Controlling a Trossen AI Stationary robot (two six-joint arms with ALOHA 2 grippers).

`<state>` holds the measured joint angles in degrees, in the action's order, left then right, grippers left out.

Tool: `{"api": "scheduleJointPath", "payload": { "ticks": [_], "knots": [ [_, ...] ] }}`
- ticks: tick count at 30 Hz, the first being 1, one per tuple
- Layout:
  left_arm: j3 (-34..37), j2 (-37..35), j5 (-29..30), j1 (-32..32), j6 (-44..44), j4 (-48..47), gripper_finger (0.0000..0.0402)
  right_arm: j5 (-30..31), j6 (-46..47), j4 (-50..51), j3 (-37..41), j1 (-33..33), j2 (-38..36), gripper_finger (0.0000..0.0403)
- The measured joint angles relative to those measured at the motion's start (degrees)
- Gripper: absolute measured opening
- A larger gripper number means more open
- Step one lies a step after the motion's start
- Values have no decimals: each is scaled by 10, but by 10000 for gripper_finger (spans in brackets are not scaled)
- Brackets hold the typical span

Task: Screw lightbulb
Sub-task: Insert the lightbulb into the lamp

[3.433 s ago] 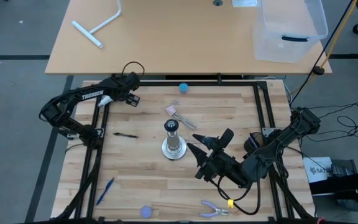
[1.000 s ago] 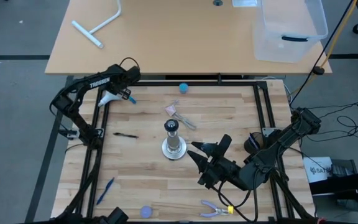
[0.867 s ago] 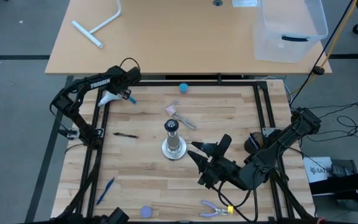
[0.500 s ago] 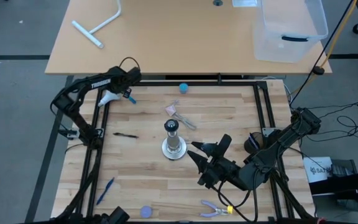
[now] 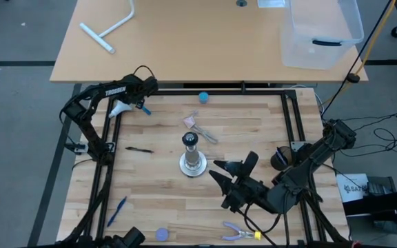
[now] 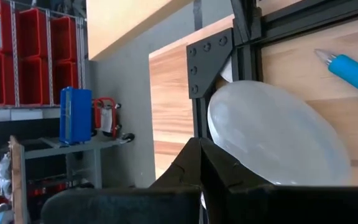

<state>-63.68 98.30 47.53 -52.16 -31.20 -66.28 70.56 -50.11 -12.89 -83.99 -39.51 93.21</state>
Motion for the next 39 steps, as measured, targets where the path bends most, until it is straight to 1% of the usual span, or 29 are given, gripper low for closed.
{"api": "scheduleJointPath", "payload": {
  "ticks": [4, 8, 11, 18, 19, 20, 24, 26, 28, 30, 32, 35, 39],
  "knots": [
    [0, 0, -7, 0, 0, 2, 0, 0, 2, 0, 0, 0, 0, 171],
    [-1, -1, -48, 0, 20, 33, 0, 0, 9, 0, 0, 0, 0, 171],
    [-2, -2, -55, 3, 32, 60, 0, 0, 10, 0, 0, 0, 0, 171],
    [-2, -2, -68, 46, 32, 81, 0, -3, 10, -1, 0, 0, 0, 171],
    [-2, -2, -77, 54, 32, 92, 0, -4, 10, -1, 0, 1, 0, 171],
    [-1, -2, -107, 61, 32, 109, 0, -4, 8, -1, 0, 2, 0, 171],
    [1, 1, -188, 86, 48, 158, 0, -4, 1, -1, 0, 6, 0, 171],
    [-1, 0, -206, 99, 52, 190, 0, -4, 1, -1, 0, 9, 0, 171],
    [1, 1, -211, 120, 60, 201, 0, -4, 0, -2, 0, 9, 0, 171],
    [-2, 1, -195, 140, 63, 211, 0, -4, -1, -2, 0, 12, 0, 171],
    [-7, 1, -144, 153, 60, 196, 0, -4, -2, 0, 0, 14, 0, 171],
    [-17, 1, -59, 159, 34, 165, 0, -3, -3, -1, 0, 18, 0, 171],
    [-27, 1, 28, 161, -8, 125, 0, -3, -3, -1, 0, 24, 0, 171]
  ]
}}
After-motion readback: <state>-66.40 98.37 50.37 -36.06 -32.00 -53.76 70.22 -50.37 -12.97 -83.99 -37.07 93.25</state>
